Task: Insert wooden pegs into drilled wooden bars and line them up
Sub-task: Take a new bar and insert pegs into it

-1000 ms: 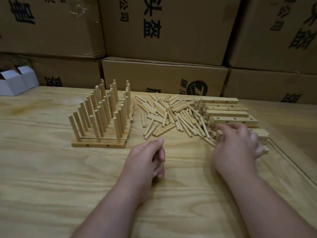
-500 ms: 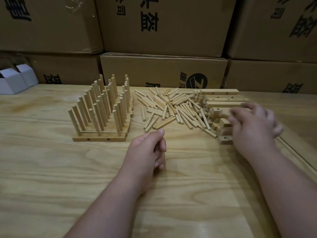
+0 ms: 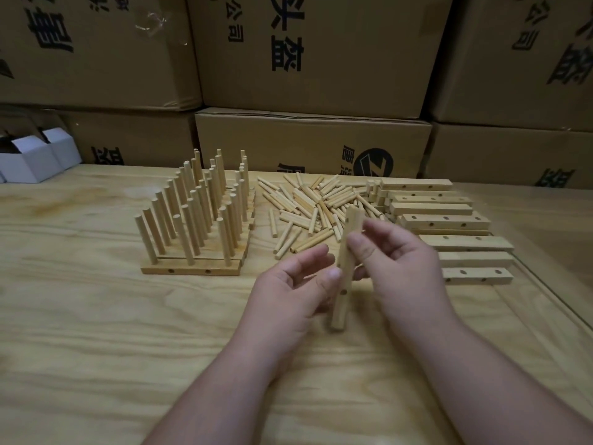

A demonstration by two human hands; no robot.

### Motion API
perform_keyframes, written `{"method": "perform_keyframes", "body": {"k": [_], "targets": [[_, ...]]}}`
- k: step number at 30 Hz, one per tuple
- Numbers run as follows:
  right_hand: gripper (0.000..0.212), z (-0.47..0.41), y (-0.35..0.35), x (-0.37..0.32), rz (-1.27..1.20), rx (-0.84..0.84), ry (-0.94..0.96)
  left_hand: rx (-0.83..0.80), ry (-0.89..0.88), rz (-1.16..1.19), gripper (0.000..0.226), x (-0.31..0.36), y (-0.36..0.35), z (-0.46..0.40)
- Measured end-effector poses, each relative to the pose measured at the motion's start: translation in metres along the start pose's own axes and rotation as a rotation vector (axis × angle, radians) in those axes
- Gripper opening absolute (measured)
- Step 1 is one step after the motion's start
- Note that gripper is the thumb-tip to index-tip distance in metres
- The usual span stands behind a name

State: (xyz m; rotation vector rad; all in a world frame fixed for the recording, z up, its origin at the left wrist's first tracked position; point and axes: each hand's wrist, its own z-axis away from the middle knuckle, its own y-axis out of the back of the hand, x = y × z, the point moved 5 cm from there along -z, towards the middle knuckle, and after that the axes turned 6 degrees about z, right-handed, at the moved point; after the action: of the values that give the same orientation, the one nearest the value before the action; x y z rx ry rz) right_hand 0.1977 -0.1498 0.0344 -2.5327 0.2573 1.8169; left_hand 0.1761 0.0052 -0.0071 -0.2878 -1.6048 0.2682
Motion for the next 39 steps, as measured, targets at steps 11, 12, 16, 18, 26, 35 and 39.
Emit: {"method": "perform_keyframes", "body": {"k": [11, 12, 16, 18, 26, 35, 39], "targets": [[0.013, -0.004, 0.003, 0.017, 0.62, 0.003, 0.291, 0.043, 0.079, 0.233, 0.033, 0.001, 0.008, -0.006], [0.017, -0.007, 0.004, 0.023, 0.707, 0.0, 0.265, 0.061, 0.081, 0.265, 0.037, 0.001, 0.009, -0.006], [0.034, -0.02, -0.005, 0.036, 1.055, 0.056, 0.143, 0.107, 0.101, 0.375, 0.051, 0.002, 0.011, -0.009], [0.045, -0.023, -0.015, 0.038, 1.221, 0.016, 0.152, 0.108, 0.105, 0.408, 0.05, 0.002, 0.011, -0.009], [0.069, -0.051, -0.032, 0.055, 1.363, -0.208, -0.019, 0.101, 0.113, 0.44, 0.052, 0.002, 0.011, -0.009], [0.048, -0.046, -0.028, 0.048, 1.343, -0.065, 0.063, 0.108, 0.114, 0.432, 0.055, 0.0, 0.014, -0.01], [0.045, -0.048, -0.029, 0.051, 1.282, -0.112, 0.065, 0.111, 0.111, 0.431, 0.056, -0.001, 0.014, -0.01]]}}
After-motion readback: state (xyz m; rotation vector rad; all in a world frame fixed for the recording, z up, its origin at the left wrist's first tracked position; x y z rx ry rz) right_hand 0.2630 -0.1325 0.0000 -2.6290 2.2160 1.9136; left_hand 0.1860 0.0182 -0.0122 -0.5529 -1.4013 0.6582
